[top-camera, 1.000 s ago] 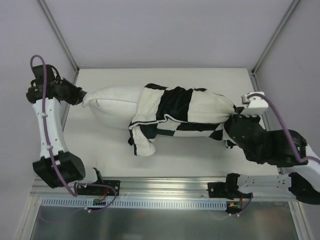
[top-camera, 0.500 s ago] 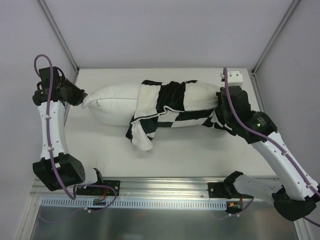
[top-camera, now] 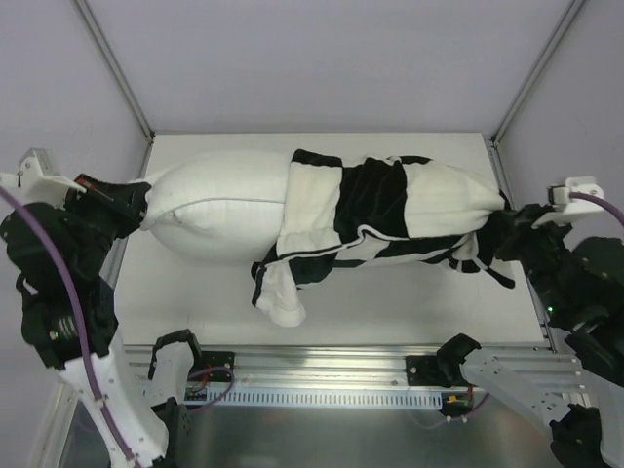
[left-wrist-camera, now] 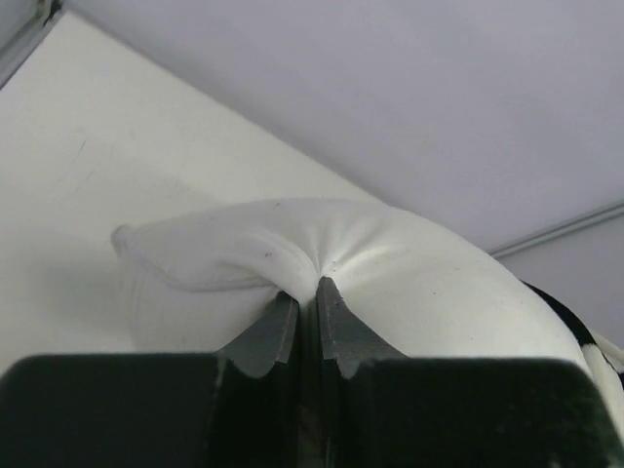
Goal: Remove the pillowcase from the pillow
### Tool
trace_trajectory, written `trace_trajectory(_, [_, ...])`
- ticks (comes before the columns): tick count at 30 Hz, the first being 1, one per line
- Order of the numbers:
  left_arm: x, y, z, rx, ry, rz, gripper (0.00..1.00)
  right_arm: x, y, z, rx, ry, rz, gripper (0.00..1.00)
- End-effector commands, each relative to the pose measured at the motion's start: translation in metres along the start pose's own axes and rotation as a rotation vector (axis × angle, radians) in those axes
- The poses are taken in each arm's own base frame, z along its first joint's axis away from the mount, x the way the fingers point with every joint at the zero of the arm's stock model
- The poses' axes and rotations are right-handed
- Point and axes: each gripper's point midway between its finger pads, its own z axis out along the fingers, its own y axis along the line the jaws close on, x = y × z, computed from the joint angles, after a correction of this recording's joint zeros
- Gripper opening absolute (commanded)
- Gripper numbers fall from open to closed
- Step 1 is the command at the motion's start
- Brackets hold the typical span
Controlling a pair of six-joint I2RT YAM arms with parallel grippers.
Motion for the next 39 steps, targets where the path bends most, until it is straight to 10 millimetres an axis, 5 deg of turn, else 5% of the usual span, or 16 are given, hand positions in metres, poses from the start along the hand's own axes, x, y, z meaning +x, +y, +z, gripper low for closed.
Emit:
trace_trajectory(1, [-0.037, -0.025, -0.027, 0.062, -0.166, 0.102, 0.0, -0.031, -0.023, -0.007, 0.108, -0.091, 0.003, 0.01])
trace_trajectory(4, [-0.029, -0.007, 0.013, 0.014, -0.062, 0.053, 0.0, -0.015, -0.013, 0.039, 0.186, 0.033, -0.106, 0.01])
trace_trajectory(7, [-0.011, 0.032, 0.078, -0.093, 0.094, -0.009, 0.0, 0.001, 0.005, 0.088, 0.152, 0.125, -0.133, 0.01])
trace_trajectory(8, [-0.005, 0.048, 0.099, -0.134, 0.125, -0.022, 0.0, 0.017, 0.0, 0.121, 0.183, 0.204, -0.104, 0.01])
trace_trajectory(9, [0.008, 0.072, 0.131, -0.201, 0.195, -0.053, 0.0, 0.025, 0.016, 0.142, 0.083, 0.237, -0.058, 0.01])
trace_trajectory(11, [0.027, 0.105, 0.164, -0.301, 0.256, -0.086, 0.0, 0.05, 0.013, 0.197, 0.096, 0.351, 0.01, 0.01])
trace_trajectory(13, [0.049, 0.138, 0.202, -0.389, 0.338, -0.118, 0.0, 0.063, 0.016, 0.232, 0.096, 0.41, 0.009, 0.01])
trace_trajectory(14, [0.065, 0.157, 0.221, -0.435, 0.397, -0.143, 0.0, 0.094, 0.018, 0.266, 0.104, 0.5, -0.002, 0.02])
trace_trajectory(16, [0.072, 0.161, 0.238, -0.424, 0.44, -0.192, 0.0, 0.083, 0.018, 0.296, 0.102, 0.505, 0.024, 0.19])
trace_trajectory(17, [0.084, 0.167, 0.249, -0.426, 0.486, -0.209, 0.14, 0.114, 0.019, 0.323, 0.109, 0.589, 0.024, 0.29])
trace_trajectory(18, [0.087, 0.168, 0.253, -0.423, 0.498, -0.214, 0.22, 0.091, 0.021, 0.329, 0.098, 0.567, 0.044, 0.62])
trace_trajectory(21, [0.093, 0.169, 0.254, -0.424, 0.516, -0.214, 0.65, 0.089, 0.022, 0.34, 0.098, 0.585, 0.044, 0.9])
trace_trajectory(24, [0.085, 0.168, 0.247, -0.435, 0.484, -0.187, 0.87, 0.078, 0.023, 0.329, 0.082, 0.547, 0.065, 0.97])
trace_trajectory(31, [0.062, 0.16, 0.219, -0.476, 0.368, -0.065, 0.99, 0.066, 0.045, 0.286, -0.04, 0.455, 0.157, 0.99])
trace_trajectory(32, [0.058, 0.154, 0.213, -0.465, 0.353, -0.043, 0.99, 0.094, 0.049, 0.281, -0.055, 0.514, 0.156, 0.99])
trace_trajectory(39, [0.075, 0.121, 0.19, -0.491, 0.329, 0.259, 0.99, 0.175, 0.073, 0.26, -0.161, 0.665, 0.119, 0.97])
